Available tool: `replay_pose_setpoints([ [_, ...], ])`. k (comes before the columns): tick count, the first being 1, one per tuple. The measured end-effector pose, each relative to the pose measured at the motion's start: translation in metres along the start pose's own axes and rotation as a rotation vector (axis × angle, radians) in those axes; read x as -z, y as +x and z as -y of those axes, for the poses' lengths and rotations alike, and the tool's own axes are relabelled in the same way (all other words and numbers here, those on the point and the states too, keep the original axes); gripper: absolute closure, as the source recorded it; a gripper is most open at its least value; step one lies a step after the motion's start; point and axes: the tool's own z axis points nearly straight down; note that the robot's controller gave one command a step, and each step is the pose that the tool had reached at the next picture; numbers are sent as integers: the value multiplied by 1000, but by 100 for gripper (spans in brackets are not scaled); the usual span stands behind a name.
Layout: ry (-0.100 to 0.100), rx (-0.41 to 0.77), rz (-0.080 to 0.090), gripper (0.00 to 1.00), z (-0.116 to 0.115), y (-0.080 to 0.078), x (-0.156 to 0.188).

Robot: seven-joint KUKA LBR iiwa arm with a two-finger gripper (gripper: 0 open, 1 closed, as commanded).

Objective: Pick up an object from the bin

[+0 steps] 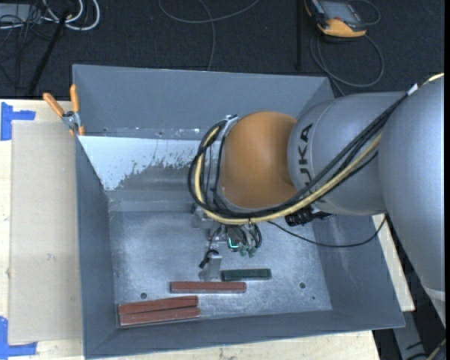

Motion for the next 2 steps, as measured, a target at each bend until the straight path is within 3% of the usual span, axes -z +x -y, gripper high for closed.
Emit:
replay_pose_setpoints([
  [1, 1, 362, 5, 0, -13, 56, 4],
  [2, 1, 514, 6, 0, 13, 2, -58],
])
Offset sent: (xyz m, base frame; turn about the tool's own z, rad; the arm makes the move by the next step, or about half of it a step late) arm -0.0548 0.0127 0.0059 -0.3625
